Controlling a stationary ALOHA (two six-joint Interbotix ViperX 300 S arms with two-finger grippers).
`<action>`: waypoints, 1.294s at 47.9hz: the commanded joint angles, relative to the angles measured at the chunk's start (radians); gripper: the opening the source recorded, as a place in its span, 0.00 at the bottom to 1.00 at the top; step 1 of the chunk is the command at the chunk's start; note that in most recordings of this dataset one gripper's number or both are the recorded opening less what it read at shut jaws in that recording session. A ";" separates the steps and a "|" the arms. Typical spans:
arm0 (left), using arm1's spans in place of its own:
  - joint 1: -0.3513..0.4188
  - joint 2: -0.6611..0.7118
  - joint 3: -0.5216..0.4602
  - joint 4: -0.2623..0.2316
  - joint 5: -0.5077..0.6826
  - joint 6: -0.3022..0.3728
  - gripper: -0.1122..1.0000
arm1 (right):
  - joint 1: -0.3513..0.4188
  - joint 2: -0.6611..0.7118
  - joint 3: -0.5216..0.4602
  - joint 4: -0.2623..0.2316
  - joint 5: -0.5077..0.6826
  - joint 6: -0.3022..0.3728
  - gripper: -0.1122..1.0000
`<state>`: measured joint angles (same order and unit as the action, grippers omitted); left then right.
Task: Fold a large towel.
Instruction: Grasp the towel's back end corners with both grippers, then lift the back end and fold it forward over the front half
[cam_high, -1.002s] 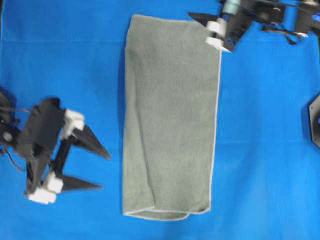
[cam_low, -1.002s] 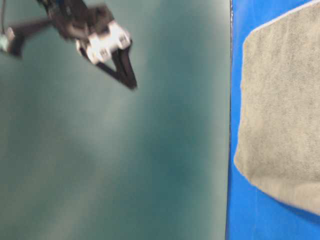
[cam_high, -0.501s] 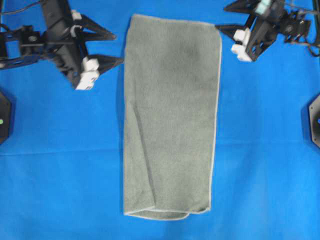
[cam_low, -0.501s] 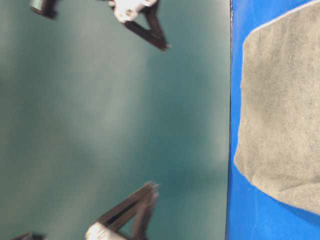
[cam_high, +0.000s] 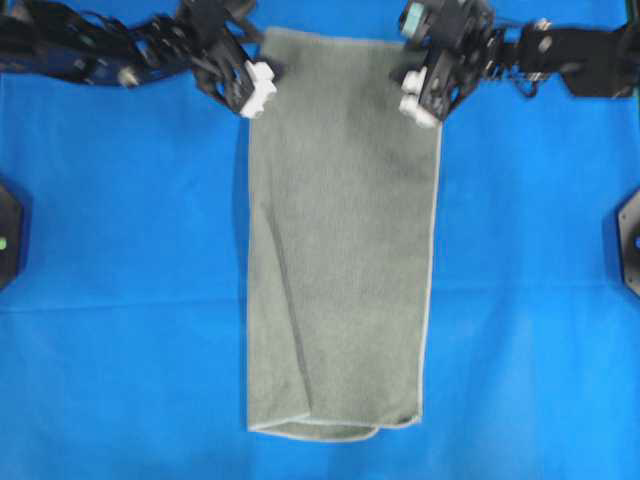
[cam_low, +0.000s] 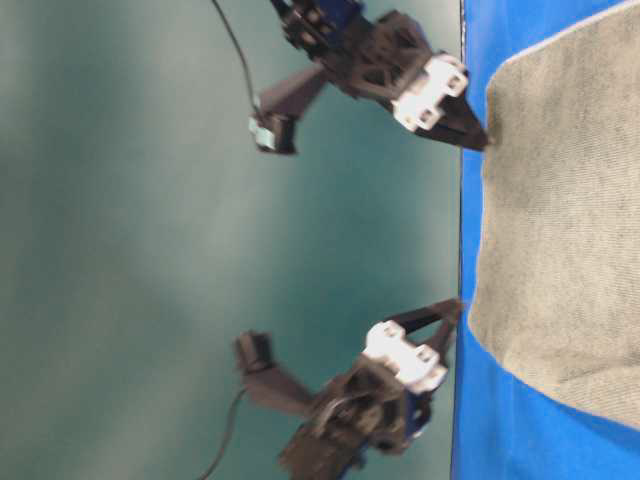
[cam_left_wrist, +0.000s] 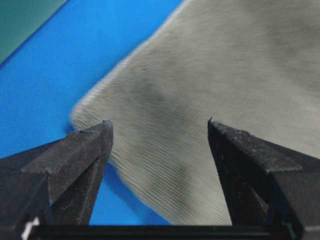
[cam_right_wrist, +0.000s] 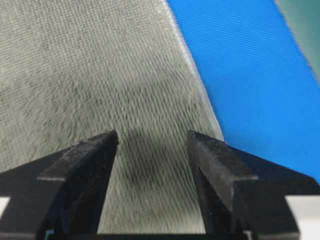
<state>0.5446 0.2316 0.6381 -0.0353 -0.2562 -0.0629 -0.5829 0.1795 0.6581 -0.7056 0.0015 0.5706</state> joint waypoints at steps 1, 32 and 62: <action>0.028 0.035 -0.040 0.002 -0.008 0.000 0.75 | -0.006 0.020 -0.043 -0.006 -0.008 -0.002 0.64; 0.034 -0.034 -0.043 0.002 0.040 0.123 0.14 | -0.038 -0.029 -0.086 -0.021 0.123 -0.014 0.12; -0.103 -0.403 0.144 0.002 0.101 0.170 0.14 | 0.167 -0.339 0.015 -0.002 0.336 0.008 0.12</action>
<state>0.4909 -0.0890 0.7348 -0.0337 -0.1611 0.1058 -0.4709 -0.1120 0.6596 -0.7179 0.2899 0.5737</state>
